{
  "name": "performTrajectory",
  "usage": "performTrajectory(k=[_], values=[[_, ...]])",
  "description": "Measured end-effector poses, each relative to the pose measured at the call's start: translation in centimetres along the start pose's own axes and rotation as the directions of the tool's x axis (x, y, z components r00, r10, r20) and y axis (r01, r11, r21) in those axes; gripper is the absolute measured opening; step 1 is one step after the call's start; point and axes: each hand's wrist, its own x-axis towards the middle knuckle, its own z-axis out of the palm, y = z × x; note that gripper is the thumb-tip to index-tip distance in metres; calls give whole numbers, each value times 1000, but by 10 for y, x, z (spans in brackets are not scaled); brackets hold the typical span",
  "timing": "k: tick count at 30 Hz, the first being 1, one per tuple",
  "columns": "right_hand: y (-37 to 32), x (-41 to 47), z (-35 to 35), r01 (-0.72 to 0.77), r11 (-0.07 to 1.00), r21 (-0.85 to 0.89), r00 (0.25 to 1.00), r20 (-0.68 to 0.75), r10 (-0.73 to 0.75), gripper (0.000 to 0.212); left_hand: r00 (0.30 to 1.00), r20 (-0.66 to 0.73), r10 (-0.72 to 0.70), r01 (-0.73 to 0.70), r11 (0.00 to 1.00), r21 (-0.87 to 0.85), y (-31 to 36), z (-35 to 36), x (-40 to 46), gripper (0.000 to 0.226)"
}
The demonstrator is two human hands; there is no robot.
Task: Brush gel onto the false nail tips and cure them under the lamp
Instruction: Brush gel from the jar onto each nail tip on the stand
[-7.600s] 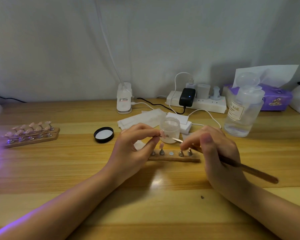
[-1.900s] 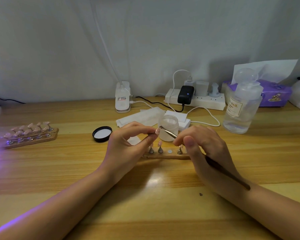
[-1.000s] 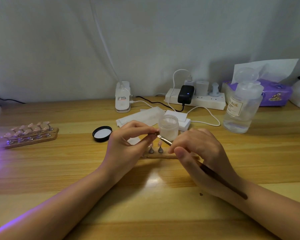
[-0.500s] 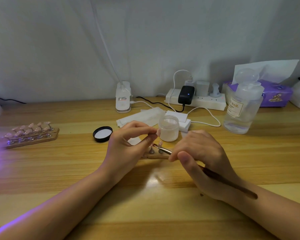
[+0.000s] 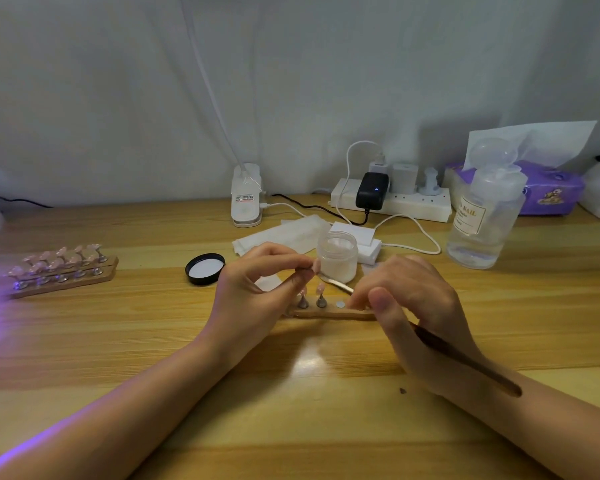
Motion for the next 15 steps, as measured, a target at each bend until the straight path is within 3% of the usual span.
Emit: performTrajectory(k=[3, 9, 15], values=[[2, 1, 3, -43, 999, -27, 999, -7, 43, 52, 1000, 6, 5, -5, 1000, -3, -1, 0, 0, 19], [1, -1, 2, 23, 1000, 4, 999, 40, -23, 58, 1000, 6, 20, -20, 1000, 11, -2, -1, 1, 19], [1, 1, 3, -40, 999, -37, 999, 5, 40, 52, 999, 0, 38, -38, 999, 25, -4, -1, 1, 20]])
